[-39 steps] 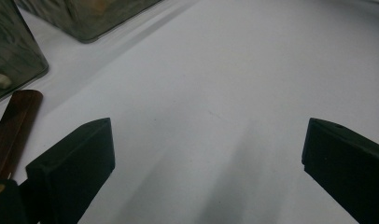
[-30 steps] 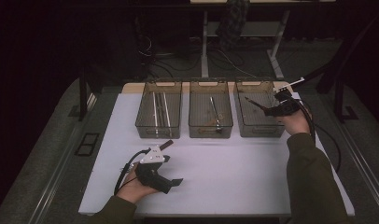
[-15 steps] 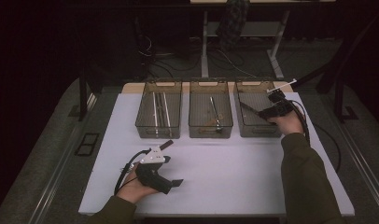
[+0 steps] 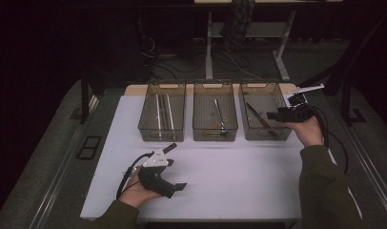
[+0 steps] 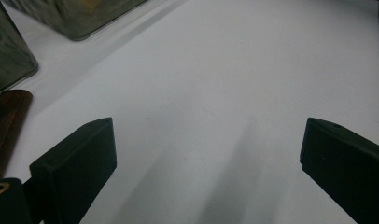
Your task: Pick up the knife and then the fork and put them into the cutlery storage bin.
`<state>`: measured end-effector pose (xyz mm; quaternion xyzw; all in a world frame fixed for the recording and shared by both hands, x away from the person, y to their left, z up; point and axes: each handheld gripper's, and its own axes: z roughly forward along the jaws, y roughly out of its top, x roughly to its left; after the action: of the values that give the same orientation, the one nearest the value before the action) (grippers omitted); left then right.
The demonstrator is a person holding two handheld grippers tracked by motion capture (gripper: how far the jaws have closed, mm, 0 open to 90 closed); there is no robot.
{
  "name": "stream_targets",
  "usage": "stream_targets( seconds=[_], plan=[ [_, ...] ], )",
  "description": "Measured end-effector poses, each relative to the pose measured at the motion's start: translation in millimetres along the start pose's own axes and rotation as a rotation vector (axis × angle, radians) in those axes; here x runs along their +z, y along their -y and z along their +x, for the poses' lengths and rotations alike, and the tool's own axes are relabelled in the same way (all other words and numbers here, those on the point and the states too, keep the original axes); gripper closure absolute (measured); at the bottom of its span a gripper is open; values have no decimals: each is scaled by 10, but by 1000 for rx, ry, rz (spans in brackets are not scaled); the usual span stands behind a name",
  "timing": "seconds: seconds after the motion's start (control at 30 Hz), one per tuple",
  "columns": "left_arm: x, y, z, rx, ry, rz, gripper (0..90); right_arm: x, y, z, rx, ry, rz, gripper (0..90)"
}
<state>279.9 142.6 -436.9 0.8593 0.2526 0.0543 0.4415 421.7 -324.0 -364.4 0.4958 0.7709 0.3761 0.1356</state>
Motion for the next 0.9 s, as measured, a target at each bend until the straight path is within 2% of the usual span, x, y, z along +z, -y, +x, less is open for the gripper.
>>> stream_targets(
  seconds=[0.07, 0.13, 0.17, 0.23, 0.4, 0.5, 0.67, 0.73, 0.83, 0.9],
  plan=[
    [-1, 0, 3, -2, 0, -1, 21, -63, 55, 21, 11, -33, -16, 347],
    [-3, 0, 5, -3, 0, -1, 21, -120, 117, 56, 1, -45, -31, 336],
    [-4, 0, 7, -2, -1, -1, 21, -147, 150, 80, -7, -47, -38, 333],
    [-7, 0, 11, -1, 0, 0, 21, -191, 222, 143, -37, -20, -54, 275],
    [-19, -5, 21, -3, -5, -3, 17, -273, 415, 317, -90, -43, -75, 228],
    [-27, -7, 32, -3, -9, -4, 12, -295, 538, 427, -116, -76, -81, 195],
    [-34, -12, 47, -7, -10, -3, 0, -300, 736, 590, -140, -80, -71, 141],
    [-42, -20, 52, -6, -11, -4, 0, -301, 811, 645, -156, -88, -71, 142],
    [-61, -35, 66, -3, -13, -5, 0, -293, 942, 710, -163, -124, -79, 141],
    [-76, -55, 80, -1, -14, -9, 0, -280, 1038, 759, -161, -121, -98, 134]
  ],
)
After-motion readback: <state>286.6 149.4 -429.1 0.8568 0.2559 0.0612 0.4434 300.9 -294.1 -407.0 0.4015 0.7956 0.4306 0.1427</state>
